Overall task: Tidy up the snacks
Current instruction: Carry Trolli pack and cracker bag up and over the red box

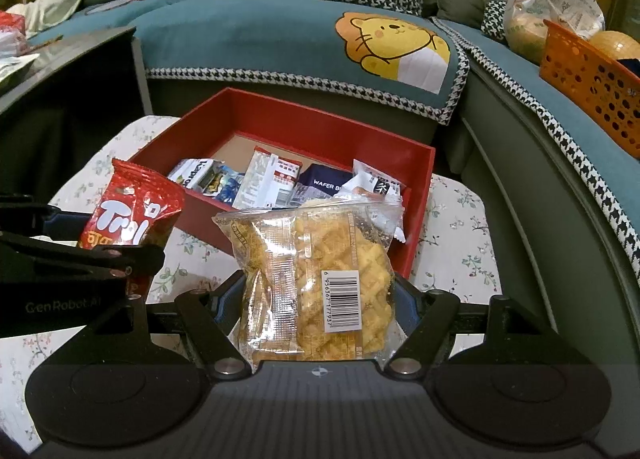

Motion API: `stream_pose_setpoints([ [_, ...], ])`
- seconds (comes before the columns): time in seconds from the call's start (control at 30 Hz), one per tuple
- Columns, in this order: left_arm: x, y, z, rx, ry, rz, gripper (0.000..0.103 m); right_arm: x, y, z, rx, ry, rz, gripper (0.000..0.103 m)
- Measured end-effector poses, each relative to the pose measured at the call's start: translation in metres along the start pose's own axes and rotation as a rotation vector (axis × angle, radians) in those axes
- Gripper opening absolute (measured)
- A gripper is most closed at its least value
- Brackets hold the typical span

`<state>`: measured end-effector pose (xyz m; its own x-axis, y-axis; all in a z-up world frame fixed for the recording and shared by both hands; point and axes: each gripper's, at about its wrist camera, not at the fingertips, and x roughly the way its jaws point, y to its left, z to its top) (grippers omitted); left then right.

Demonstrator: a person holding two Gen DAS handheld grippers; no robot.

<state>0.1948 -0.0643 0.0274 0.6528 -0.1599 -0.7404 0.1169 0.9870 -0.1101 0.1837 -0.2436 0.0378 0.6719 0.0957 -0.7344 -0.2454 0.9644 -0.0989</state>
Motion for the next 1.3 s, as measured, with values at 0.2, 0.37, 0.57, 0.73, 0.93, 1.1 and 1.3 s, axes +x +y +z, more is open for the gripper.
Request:
stream_pose_setpoints([
  [0.2,-0.001,0.000,0.005,-0.006,-0.016,-0.001,0.057,-0.001,-0.001,0.005,0.010,-0.015,-0.013,0.078],
  [0.37,-0.003,-0.001,0.012,-0.013,-0.039,0.005,0.057,-0.003,-0.003,0.010,0.035,-0.037,-0.025,0.078],
  [0.57,-0.001,-0.003,0.025,-0.013,-0.063,0.006,0.057,-0.002,-0.011,0.017,0.076,-0.066,-0.035,0.078],
  [0.73,0.006,-0.006,0.031,-0.012,-0.066,0.013,0.057,0.003,-0.017,0.023,0.100,-0.079,-0.048,0.078],
  [0.93,0.013,-0.006,0.039,-0.026,-0.070,0.019,0.057,0.006,-0.020,0.030,0.120,-0.094,-0.051,0.078],
  [1.1,0.021,-0.006,0.045,-0.028,-0.073,0.030,0.057,0.013,-0.023,0.035,0.128,-0.096,-0.056,0.078],
  [1.3,0.033,-0.006,0.054,-0.032,-0.071,0.039,0.056,0.023,-0.026,0.040,0.139,-0.096,-0.062,0.078],
])
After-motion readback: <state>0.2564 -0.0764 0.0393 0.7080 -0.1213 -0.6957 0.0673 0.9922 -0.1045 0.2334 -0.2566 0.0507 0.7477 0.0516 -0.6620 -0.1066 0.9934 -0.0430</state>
